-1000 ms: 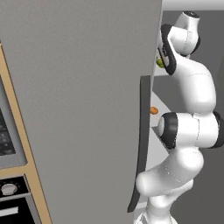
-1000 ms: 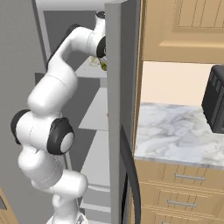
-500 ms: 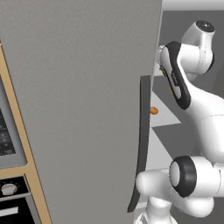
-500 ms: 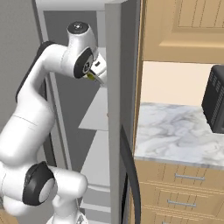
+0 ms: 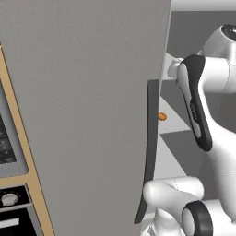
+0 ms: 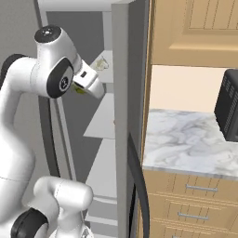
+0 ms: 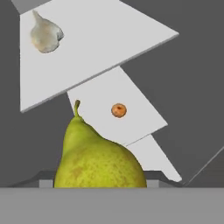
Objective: Take the tangerine, pear, and garlic from the freezer and place them in the bowl on the counter.
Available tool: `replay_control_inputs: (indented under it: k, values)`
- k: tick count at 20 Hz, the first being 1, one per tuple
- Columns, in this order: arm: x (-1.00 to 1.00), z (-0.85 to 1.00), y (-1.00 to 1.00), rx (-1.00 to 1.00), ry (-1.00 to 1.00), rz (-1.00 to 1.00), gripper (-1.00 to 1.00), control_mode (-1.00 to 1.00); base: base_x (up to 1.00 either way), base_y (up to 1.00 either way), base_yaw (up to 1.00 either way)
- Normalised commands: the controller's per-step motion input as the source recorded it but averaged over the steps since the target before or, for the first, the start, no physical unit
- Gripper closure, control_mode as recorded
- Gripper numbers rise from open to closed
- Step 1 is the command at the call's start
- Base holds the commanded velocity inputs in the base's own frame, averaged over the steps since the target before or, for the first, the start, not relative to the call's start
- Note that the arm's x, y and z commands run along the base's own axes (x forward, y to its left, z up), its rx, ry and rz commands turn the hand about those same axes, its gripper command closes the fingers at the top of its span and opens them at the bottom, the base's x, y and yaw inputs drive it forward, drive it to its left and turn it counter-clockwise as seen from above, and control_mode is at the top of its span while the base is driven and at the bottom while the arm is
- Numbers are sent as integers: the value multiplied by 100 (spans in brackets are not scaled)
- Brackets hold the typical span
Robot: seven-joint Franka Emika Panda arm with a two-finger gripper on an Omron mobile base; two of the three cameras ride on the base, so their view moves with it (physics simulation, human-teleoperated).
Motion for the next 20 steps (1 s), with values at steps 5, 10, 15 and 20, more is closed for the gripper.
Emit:
replay_control_inputs:
  k: [5, 10, 15, 20]
  values:
    - [-74, -28, 37, -19, 0, 20, 100, -100, 0, 0, 0]
    - [-57, -6, 9, -3, 0, 11, 100, -100, 0, 0, 0]
    - [-38, -26, 9, -5, 1, 6, 100, -100, 0, 0, 0]
    - [-11, -16, 6, -7, 0, 0, 100, -100, 0, 0, 0]
